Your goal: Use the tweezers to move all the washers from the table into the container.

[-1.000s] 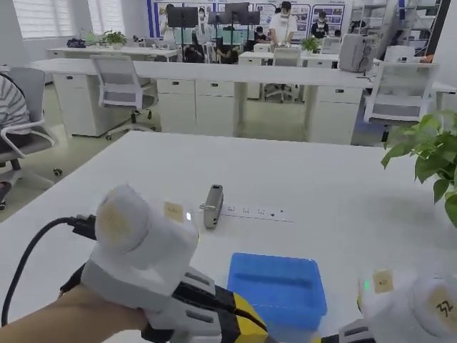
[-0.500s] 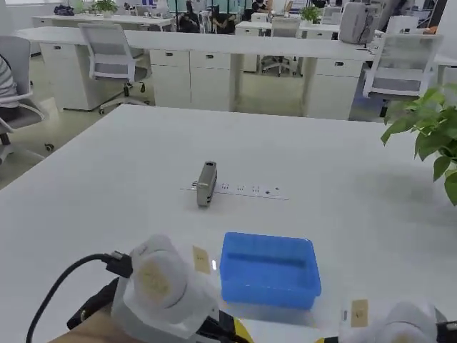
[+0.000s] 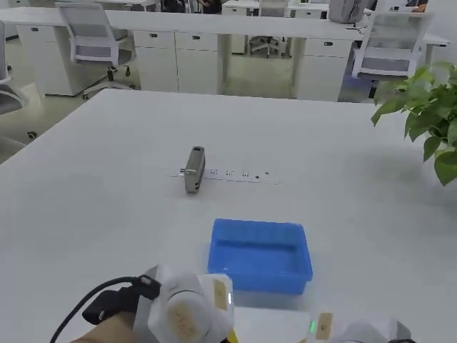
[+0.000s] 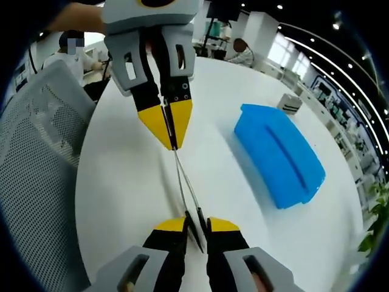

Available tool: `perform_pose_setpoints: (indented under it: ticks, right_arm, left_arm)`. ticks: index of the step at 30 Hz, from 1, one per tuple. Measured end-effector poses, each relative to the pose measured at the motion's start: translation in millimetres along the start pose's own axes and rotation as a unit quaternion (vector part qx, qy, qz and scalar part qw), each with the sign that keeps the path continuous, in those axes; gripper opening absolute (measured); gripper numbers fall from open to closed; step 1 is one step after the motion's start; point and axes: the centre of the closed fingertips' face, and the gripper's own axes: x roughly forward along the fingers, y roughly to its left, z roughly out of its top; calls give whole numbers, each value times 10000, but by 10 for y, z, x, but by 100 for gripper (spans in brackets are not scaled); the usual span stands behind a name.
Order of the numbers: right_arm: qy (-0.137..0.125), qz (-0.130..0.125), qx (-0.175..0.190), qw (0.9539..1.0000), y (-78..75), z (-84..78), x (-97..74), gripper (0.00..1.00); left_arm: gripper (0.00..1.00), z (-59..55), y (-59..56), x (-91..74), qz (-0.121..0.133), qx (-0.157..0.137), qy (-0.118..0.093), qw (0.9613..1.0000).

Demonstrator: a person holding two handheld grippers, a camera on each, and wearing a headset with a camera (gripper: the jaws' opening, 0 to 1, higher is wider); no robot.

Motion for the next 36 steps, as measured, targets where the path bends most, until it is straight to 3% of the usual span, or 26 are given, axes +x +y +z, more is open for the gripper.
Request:
perform_pose_setpoints:
  ticks: [1, 5, 8, 13, 17, 18, 20, 21, 23, 25, 26, 28, 29, 32, 34, 36]
  right_arm:
    - [-44, -90, -39, 9999, -41, 17, -21, 8]
    - [-78, -87, 438, 9990, -29, 18, -48, 16]
    - [-132, -162, 489, 9986, -4, 12, -116, 20]
    - [-562, -321, 1282, 9896, 92, 82, -352, 30]
    - [-1009, -558, 2069, 9715, 119, 136, -603, 40]
    - [-1184, -667, 2337, 9628, 120, 158, -704, 43]
    - [-1363, -845, 2654, 9507, 123, 170, -858, 51]
    - [-1409, -938, 2711, 9476, 118, 168, -915, 55]
    - [-1305, -1181, 2722, 9460, 115, 110, -1029, 63]
    - [-1379, -1401, 2897, 9367, 92, 87, -1132, 73]
    - [-1433, -1417, 3081, 9298, 103, 82, -1172, 77]
    - [-1506, -1449, 3271, 9216, 108, 75, -1211, 86]
    - [-1550, -1479, 3330, 9183, 107, 70, -1234, 88]
    - [-1575, -1514, 3369, 9158, 99, 66, -1250, 91]
    - [-1570, -1551, 3396, 9143, 85, 57, -1250, 92]
    - [-1564, -1573, 3412, 9134, 77, 49, -1250, 93]
  left_arm:
    - [0, -40, 0, 11, 2, 51, 103, 9999]
    - [0, -72, 19, 55, 32, 10, 104, 9999]
    - [0, -110, 38, 69, 44, 10, 171, 9998]
    - [0, -195, 81, 95, 26, 40, 400, 9992]
    - [0, -249, 102, 119, 42, 242, 605, 9979]
    - [0, -263, 106, 126, 46, 271, 654, 9975]
    - [0, -309, 132, 140, 126, 386, 794, 9960]
    - [0, -316, 132, 143, 135, 419, 831, 9956]
    - [0, -298, 135, 140, 156, 389, 816, 9958]
    - [0, -293, 144, 145, 162, 331, 834, 9958]
    - [0, -291, 148, 146, 192, 259, 839, 9960]
    - [0, -289, 150, 145, 211, 216, 837, 9960]
    - [0, -290, 156, 146, 231, 188, 838, 9960]
    - [2, -293, 181, 137, 357, -68, 776, 9963]
    - [12, -302, 179, 103, 354, -526, 711, 9955]
    - [24, -330, 225, 72, 464, -741, 693, 9938]
